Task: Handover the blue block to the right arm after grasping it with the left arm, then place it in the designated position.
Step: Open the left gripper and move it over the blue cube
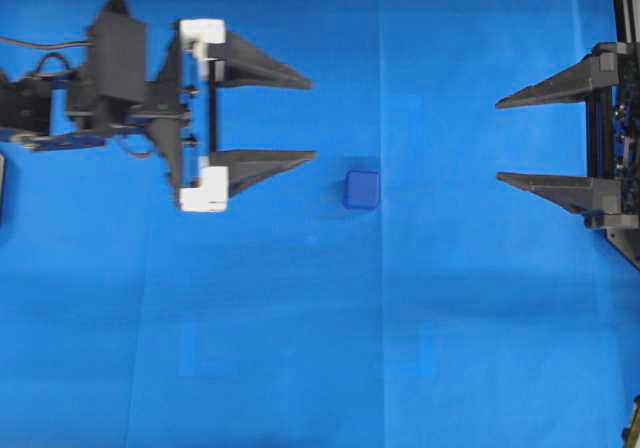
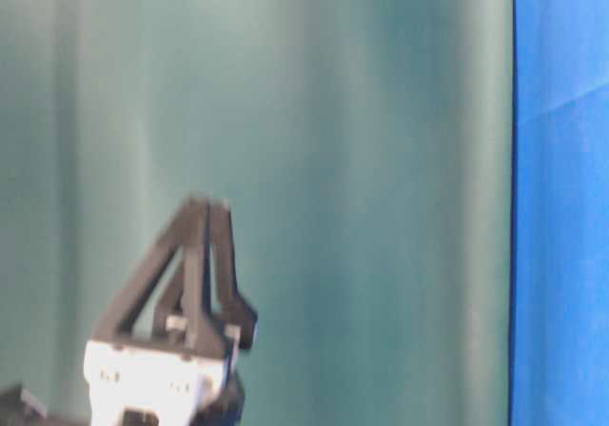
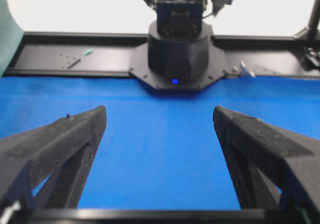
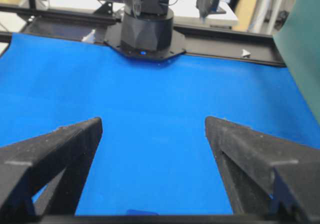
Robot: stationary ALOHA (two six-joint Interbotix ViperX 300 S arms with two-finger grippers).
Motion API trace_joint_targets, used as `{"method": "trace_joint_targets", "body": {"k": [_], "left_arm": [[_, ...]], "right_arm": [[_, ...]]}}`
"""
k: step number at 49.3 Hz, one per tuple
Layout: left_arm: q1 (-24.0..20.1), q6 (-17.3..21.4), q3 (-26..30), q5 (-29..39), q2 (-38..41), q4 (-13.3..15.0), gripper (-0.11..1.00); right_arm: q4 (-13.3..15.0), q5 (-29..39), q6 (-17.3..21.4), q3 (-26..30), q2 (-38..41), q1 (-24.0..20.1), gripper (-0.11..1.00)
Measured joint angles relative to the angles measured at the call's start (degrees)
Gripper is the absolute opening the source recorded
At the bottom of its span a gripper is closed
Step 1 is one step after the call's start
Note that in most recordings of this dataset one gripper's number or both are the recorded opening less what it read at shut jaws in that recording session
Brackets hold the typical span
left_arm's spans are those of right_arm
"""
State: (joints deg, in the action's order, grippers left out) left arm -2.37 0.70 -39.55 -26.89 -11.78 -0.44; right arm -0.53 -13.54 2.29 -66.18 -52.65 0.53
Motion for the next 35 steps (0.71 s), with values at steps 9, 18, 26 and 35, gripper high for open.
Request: {"method": "trace_joint_targets", "body": {"k": [9,18,26,35], "left_arm": [[-0.4,-0.1,6.6,0.9,6.7,0.0,0.91],[-0.4,0.0,12.9,6.2,11.0,-0.3,0.91],[-0.4,0.2,15.6,9.2,12.1,-0.4,0.91],[-0.8,-0.4,16.3,11.5,12.4,-0.4,0.91]], "right_arm": [[0.0,-0.1,0.1,0.1,0.0,0.0,0.97],[0.1,-0.2,0.1,0.0,0.0,0.0,0.97],[0.1,-0.2,0.1,0.1,0.3,0.0,0.97],[0.0,-0.2,0.1,0.0,0.5,0.0,0.97]]}}
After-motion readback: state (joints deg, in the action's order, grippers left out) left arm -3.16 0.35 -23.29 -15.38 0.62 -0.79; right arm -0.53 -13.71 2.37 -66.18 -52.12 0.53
